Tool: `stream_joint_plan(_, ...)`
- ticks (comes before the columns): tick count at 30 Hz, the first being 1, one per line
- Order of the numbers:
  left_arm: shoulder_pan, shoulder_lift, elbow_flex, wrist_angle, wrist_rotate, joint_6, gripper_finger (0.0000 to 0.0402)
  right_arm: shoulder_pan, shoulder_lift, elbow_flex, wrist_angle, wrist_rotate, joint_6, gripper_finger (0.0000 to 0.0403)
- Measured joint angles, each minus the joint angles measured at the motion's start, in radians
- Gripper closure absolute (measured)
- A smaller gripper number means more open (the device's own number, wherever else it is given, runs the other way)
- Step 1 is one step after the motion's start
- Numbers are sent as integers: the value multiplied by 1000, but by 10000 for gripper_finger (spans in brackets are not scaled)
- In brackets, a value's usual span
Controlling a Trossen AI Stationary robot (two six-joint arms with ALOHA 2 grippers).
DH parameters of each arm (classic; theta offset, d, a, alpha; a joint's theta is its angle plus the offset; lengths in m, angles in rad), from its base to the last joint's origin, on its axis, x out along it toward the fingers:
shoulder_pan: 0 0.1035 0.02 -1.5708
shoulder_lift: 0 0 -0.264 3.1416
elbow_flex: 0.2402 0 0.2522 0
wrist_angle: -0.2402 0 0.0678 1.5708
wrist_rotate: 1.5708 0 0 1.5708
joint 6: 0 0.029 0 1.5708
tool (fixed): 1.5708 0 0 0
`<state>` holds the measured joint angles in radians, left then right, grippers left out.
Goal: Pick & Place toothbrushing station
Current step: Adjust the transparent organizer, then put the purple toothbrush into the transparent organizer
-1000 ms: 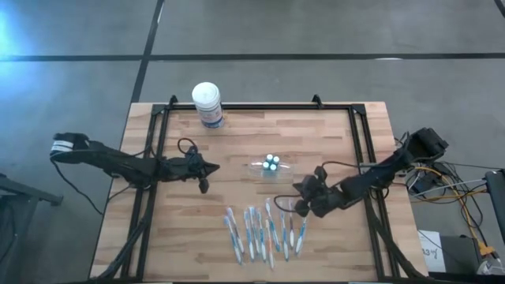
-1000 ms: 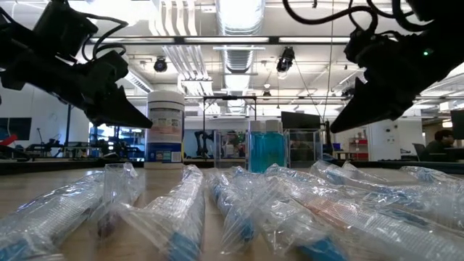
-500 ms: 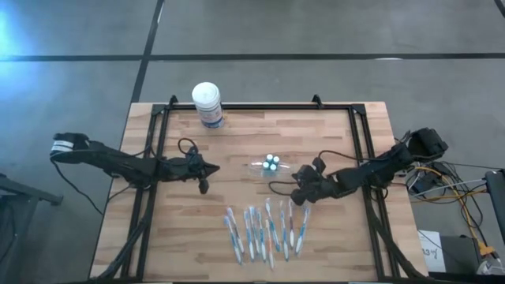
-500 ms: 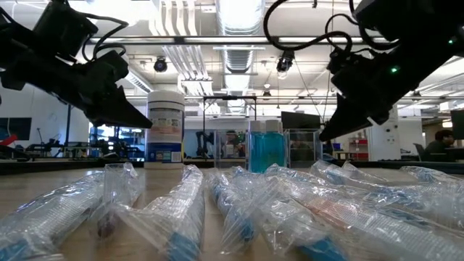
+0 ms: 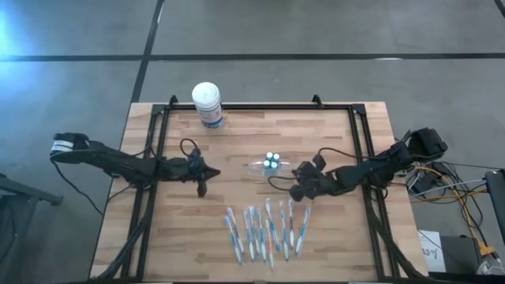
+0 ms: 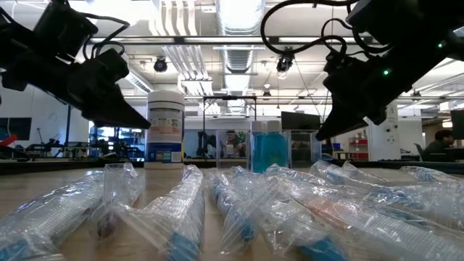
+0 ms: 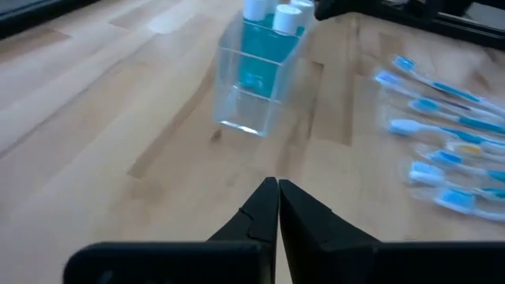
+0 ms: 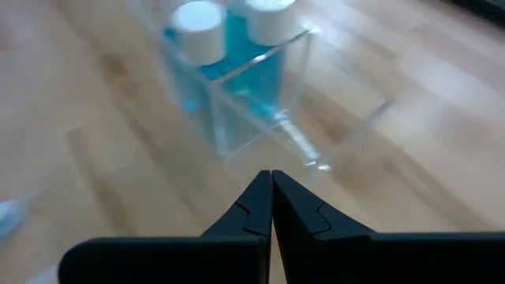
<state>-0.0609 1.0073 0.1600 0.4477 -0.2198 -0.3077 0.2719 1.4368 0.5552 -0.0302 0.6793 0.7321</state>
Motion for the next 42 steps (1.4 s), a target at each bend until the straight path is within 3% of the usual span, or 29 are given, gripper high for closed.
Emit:
stream_joint_plan(5,-2,0,0,0,127,-1,390,53,0,25,18,-72,-26,394)
stream_joint_plan(8,-21,0,0,-1,132,-5,393,113,-1,46,42,-78,-97,394)
stream_joint_plan(13,-82,0,2,-2,134,28,392,216,-4,30,365,-93,-386,394)
stream_joint_plan(18,-152,0,22,0,138,106,393,206,-70,25,610,-399,-686,394)
stream_joint_plan(20,-174,0,34,1,141,136,393,173,-116,25,617,-454,-730,394)
stream_joint_plan(24,-191,0,56,2,143,178,394,64,-254,-13,552,-482,-748,394)
stream_joint_plan(29,-191,0,64,1,156,184,394,-110,-475,-128,542,-644,-680,394)
stream_joint_plan(31,-191,0,64,0,163,177,394,-157,-549,-181,542,-659,-640,394)
stream_joint_plan(37,-191,0,64,-3,312,137,394,-194,-673,-305,545,-662,-566,394)
stream_joint_plan(42,-211,38,71,-3,332,16,394,-181,-689,-378,545,-662,-516,394)
